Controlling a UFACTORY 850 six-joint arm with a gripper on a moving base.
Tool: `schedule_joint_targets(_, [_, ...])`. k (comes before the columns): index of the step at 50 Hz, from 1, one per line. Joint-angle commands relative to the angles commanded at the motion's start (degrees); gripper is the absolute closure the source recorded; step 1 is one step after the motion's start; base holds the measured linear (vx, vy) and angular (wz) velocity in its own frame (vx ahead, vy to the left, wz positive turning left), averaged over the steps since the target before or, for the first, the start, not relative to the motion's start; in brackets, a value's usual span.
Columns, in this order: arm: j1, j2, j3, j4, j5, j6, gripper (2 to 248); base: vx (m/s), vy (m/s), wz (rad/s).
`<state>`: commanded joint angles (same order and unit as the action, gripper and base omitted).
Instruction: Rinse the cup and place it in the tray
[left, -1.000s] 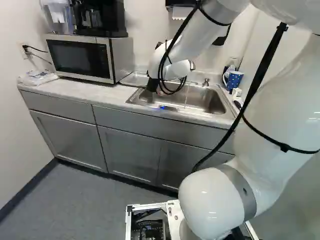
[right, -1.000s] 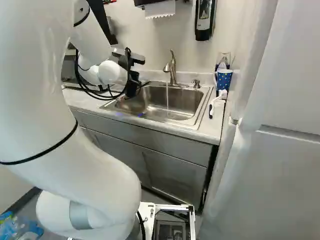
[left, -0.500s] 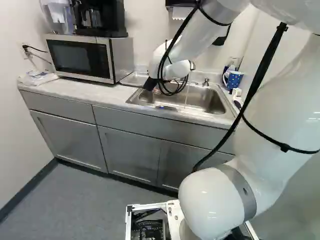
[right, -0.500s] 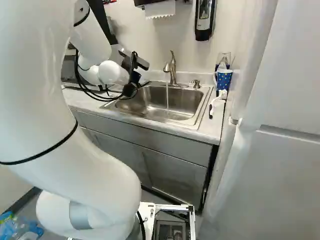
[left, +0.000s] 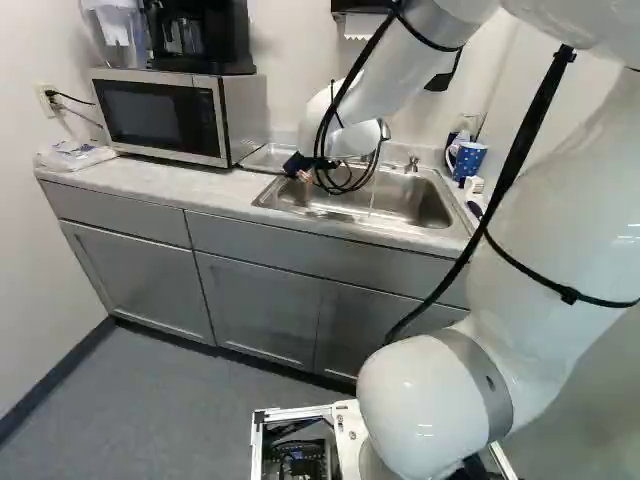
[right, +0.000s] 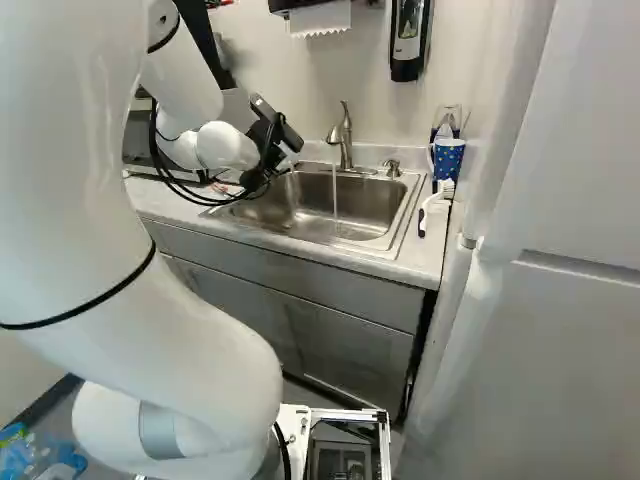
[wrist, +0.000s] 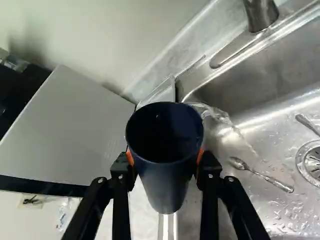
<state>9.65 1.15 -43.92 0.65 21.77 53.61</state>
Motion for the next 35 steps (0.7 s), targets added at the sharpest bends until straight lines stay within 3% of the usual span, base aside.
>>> schedule_joint_targets(35, [0.0,0.0,0.0,0.0,0.0,21.1,125,0.0,0.0,0.0])
